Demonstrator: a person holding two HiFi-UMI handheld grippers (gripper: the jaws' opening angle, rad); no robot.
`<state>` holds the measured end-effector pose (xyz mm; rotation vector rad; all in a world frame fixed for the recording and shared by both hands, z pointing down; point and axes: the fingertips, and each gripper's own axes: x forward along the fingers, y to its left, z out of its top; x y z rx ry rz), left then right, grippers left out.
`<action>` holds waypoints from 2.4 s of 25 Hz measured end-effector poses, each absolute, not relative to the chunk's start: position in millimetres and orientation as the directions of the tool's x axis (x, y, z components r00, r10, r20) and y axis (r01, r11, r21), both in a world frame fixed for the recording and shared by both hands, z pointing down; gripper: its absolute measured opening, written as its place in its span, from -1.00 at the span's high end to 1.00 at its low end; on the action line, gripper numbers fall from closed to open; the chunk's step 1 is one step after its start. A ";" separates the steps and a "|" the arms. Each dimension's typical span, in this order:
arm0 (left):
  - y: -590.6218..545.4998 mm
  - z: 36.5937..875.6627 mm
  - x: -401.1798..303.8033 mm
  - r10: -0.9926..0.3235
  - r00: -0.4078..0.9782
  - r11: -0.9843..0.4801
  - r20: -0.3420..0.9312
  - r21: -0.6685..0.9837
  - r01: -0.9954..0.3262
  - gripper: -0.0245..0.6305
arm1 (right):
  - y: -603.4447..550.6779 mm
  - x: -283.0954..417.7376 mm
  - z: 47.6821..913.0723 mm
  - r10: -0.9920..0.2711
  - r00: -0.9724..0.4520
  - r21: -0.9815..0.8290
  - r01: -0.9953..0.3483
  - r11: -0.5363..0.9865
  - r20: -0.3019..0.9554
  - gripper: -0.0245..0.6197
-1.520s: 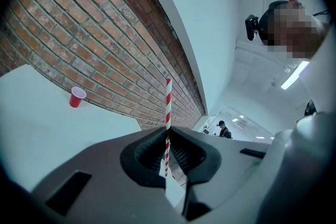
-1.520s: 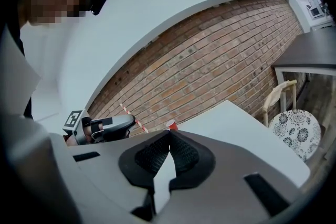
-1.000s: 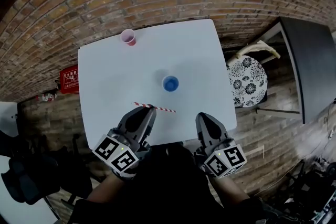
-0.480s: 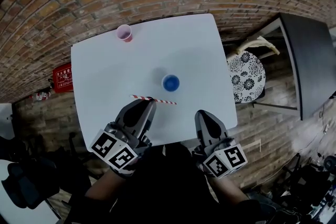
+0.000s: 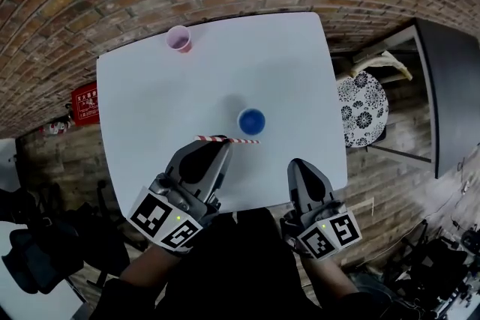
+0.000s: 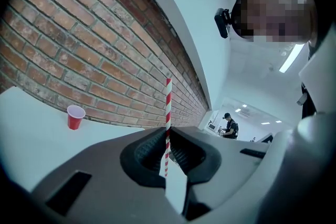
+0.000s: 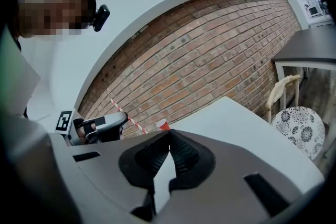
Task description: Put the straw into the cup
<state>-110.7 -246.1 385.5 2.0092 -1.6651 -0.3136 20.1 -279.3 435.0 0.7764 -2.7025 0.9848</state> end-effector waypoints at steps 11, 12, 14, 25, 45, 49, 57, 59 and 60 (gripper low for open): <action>-271.8 417.5 -132.7 -0.968 0.206 -0.094 0.146 0.548 -0.831 0.81 | -296.9 7.6 477.0 -0.398 -0.841 -0.576 -0.541 0.613 0.366 0.85; -273.7 419.9 -132.9 -0.967 0.208 -0.094 0.148 0.550 -0.830 0.81 | -297.5 7.2 480.1 -0.395 -0.840 -0.578 -0.543 0.609 0.373 0.85; -277.7 423.2 -133.6 -0.966 0.212 -0.097 0.150 0.549 -0.830 0.81 | -299.7 5.7 484.7 -0.392 -0.838 -0.580 -0.546 0.605 0.380 0.85; -290.8 455.4 -141.7 -0.962 0.212 -0.090 0.173 0.533 -0.841 0.81 | -304.5 -4.8 513.2 -0.367 -0.837 -0.592 -0.547 0.592 0.407 0.85; -303.0 499.4 -141.6 -0.943 0.246 -0.093 0.225 0.530 -0.843 0.81 | -303.7 -15.6 545.3 -0.344 -0.823 -0.614 -0.566 0.550 0.452 0.85; -303.8 506.0 -137.4 -0.938 0.257 -0.095 0.233 0.539 -0.837 0.81 | -302.9 -15.4 550.1 -0.341 -0.821 -0.616 -0.570 0.543 0.459 0.85; -305.9 524.3 -133.9 -0.926 0.275 -0.095 0.260 0.543 -0.834 0.81 | -305.3 -15.7 559.0 -0.339 -0.816 -0.620 -0.577 0.531 0.469 0.85; -307.1 526.2 -132.7 -0.924 0.280 -0.099 0.261 0.544 -0.833 0.81 | -306.9 -14.7 560.6 -0.340 -0.814 -0.620 -0.580 0.529 0.471 0.85; -308.0 527.4 -131.7 -0.922 0.284 -0.102 0.262 0.543 -0.833 0.81 | -308.1 -14.1 561.8 -0.341 -0.813 -0.620 -0.581 0.527 0.472 0.85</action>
